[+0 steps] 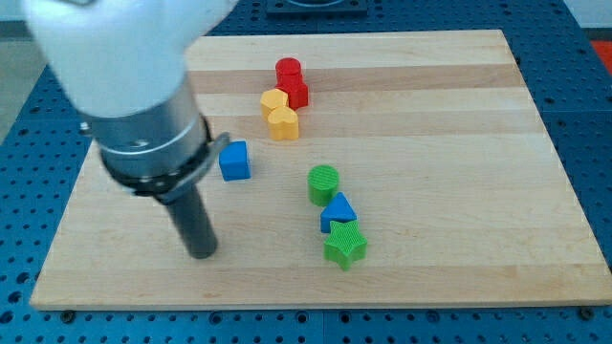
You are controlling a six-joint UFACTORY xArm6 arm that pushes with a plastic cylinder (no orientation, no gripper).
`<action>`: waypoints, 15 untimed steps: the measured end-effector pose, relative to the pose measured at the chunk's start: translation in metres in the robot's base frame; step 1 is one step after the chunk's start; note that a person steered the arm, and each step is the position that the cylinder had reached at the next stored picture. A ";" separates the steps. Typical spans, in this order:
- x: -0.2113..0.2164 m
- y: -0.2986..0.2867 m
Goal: Move blue cube into green circle
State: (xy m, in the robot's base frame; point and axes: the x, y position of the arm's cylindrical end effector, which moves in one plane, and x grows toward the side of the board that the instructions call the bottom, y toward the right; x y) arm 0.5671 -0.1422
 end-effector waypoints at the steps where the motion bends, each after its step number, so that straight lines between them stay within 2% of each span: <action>1: -0.022 -0.017; 3: -0.092 -0.014; 6: -0.123 -0.002; 9: -0.125 0.017; 13: -0.090 0.058; 15: -0.131 0.047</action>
State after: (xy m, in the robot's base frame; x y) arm 0.4364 -0.0951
